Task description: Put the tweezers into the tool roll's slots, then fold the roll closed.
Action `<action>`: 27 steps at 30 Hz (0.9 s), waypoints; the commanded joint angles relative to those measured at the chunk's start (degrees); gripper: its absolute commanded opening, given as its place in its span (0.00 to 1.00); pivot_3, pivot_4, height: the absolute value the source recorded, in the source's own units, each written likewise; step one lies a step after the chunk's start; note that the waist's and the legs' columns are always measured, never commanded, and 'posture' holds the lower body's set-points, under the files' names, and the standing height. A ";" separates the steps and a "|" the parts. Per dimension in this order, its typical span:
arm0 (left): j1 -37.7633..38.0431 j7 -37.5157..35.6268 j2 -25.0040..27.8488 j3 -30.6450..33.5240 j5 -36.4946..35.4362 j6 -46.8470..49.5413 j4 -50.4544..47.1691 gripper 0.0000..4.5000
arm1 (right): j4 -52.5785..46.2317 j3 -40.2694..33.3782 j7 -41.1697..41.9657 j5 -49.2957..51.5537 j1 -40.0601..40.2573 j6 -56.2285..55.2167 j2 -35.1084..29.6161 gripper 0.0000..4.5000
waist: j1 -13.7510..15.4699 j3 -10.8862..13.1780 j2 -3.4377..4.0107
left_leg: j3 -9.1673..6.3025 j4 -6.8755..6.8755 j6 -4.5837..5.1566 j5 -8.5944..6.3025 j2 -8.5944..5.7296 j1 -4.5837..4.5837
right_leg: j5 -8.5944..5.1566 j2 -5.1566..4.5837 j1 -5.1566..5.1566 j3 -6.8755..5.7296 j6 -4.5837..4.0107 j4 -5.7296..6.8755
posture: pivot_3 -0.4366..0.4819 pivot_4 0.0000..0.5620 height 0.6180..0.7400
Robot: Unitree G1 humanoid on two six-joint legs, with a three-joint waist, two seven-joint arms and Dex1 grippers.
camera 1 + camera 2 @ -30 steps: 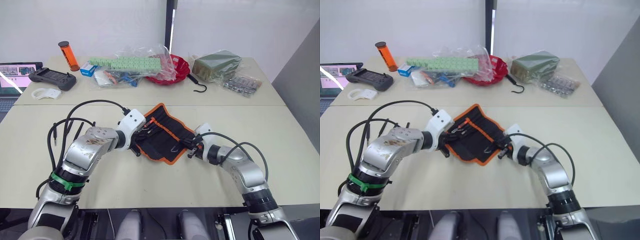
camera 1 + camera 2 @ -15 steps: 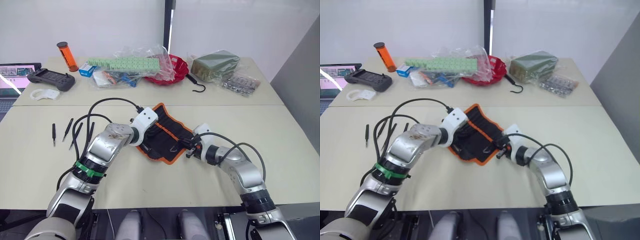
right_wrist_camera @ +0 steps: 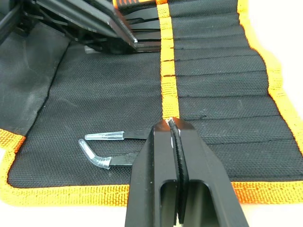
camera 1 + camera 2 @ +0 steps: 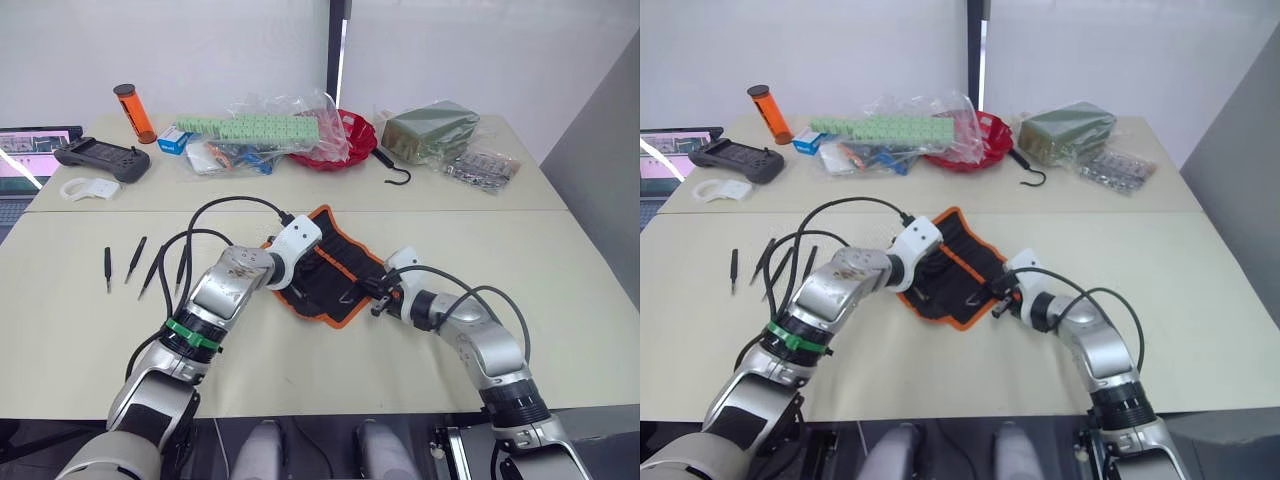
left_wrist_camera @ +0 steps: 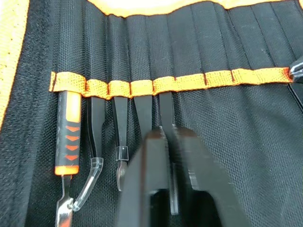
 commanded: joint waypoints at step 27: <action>24.10 -5.20 22.33 49.49 -13.39 0.98 -24.11 0.99 | 12.02 3.92 7.86 -3.37 -4.15 -2.62 -1.68 0.00 | -1.05 -0.02 -0.01 | 0.04 -0.24 0.00 0.00 0.09 0.21 | 0.00 0.00 0.02 0.02 -0.02 -0.06 | 0.48 0.27 1.00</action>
